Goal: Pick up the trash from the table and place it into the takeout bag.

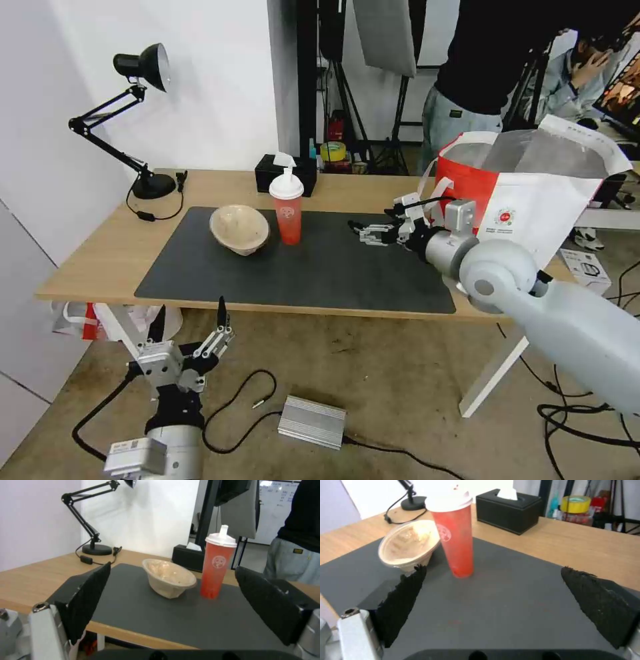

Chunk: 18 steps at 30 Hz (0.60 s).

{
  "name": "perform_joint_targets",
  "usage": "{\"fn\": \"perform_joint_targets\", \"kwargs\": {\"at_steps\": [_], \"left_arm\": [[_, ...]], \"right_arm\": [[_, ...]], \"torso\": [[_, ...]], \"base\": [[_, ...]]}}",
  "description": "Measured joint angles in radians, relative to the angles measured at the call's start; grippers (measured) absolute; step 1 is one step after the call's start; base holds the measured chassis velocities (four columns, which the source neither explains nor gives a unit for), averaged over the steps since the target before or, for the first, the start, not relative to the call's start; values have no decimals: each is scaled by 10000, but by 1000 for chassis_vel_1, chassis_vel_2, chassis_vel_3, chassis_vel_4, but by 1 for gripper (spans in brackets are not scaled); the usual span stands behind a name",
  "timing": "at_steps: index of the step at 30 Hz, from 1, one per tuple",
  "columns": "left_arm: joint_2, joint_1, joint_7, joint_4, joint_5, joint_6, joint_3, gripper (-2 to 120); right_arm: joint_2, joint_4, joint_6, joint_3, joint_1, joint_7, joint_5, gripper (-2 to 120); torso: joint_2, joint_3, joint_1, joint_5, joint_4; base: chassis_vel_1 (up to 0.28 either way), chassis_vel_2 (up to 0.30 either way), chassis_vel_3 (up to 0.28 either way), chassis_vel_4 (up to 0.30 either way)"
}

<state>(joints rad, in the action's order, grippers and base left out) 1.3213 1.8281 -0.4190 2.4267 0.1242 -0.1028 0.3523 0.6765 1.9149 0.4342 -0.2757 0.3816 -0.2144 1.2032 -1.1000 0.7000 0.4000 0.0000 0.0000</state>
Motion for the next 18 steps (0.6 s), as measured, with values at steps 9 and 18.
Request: {"fn": "perform_joint_targets", "kwargs": {"at_steps": [9, 18], "left_arm": [[-4, -66, 3, -68, 17, -5, -17, 100], [-5, -110, 4, -109, 18, -5, 31, 100]], "right_arm": [[186, -156, 179, -283, -286, 601, 37, 100], [475, -480, 233, -587, -755, 1230, 453, 100]], "torso": [[0, 0, 0, 0, 0], [0, 0, 0, 0, 0]], "base": [[0, 0, 0, 0], [0, 0, 0, 0]]}}
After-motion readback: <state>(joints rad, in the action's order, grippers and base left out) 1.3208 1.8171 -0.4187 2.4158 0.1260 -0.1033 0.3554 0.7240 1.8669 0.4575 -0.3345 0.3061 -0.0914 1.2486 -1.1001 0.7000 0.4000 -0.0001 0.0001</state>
